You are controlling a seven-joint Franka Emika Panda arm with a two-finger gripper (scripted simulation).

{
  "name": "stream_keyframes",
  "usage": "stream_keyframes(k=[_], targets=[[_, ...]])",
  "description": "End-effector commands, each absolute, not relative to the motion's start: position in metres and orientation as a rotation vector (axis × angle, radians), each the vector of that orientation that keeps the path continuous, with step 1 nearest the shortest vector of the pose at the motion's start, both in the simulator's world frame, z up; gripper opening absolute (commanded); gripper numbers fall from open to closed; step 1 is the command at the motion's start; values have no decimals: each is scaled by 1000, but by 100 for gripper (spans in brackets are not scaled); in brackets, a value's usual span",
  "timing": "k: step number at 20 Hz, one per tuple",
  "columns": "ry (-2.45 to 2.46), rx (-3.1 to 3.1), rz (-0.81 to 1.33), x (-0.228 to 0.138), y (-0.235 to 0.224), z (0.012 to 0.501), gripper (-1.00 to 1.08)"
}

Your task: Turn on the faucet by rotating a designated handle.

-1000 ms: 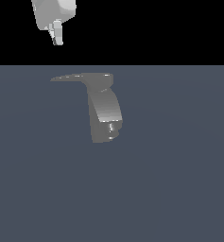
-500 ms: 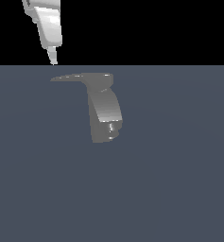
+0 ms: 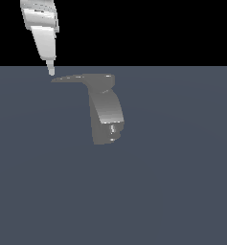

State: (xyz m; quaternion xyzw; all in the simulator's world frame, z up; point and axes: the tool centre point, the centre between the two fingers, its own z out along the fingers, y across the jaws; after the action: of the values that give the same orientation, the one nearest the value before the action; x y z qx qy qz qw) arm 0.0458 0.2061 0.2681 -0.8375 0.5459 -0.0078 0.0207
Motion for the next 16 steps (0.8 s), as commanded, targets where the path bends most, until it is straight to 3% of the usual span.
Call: stream_keyframes(k=[1,16], targets=[[1710,-2582,-21,48,209,265,-100],[1816,-2564,0,47,182,249,-100]])
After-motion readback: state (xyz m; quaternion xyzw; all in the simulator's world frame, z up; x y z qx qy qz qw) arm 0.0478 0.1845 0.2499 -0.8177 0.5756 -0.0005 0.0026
